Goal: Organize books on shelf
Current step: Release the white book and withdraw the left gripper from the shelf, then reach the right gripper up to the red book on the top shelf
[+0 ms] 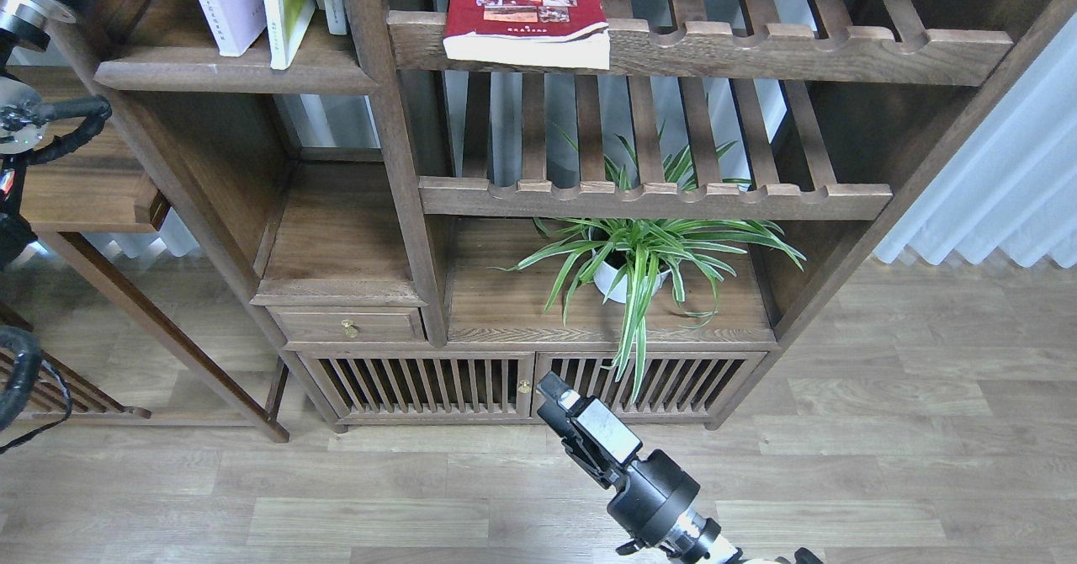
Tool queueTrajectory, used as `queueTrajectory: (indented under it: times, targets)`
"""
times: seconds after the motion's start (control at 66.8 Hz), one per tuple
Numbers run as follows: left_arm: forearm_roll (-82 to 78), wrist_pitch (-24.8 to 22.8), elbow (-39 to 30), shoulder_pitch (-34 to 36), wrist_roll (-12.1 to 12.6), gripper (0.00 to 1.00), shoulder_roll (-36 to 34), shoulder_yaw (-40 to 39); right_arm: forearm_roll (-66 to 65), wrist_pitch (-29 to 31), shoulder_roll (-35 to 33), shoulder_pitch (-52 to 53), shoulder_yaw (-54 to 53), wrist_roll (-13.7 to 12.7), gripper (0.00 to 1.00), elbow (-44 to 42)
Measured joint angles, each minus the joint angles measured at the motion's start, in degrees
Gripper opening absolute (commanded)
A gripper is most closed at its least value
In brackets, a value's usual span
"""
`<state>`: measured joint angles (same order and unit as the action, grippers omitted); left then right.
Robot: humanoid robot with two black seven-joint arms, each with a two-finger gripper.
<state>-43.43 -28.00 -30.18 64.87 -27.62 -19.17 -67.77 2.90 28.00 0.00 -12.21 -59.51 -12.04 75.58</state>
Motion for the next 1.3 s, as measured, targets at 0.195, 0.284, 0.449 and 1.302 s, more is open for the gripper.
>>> queueTrajectory:
  times: [0.195, 0.284, 0.449, 1.302]
  targets:
    - [4.34, 0.00, -4.23, -1.00, -0.38, 0.84, -0.20, -0.30, 0.00, 0.00, 0.00, 0.00, -0.07, 0.00, 1.00, 0.00]
    - [6.03, 0.00, -8.01, -3.16, -0.39, 0.84, -0.77, -0.34, 0.00, 0.00, 0.00, 0.00, -0.07, 0.00, 1.00, 0.00]
    - [7.33, -0.01, -18.93, -11.47, 0.19, 0.86, -5.50, -1.16, 0.00, 0.00, 0.01, 0.03, -0.48, 0.13, 1.00, 0.00]
    - [17.91, 0.00, -29.59, -49.49, 8.51, 0.92, -12.43, -12.78, 0.45, -15.65, 0.00, 17.72, 2.33, 2.94, 1.00, 12.39]
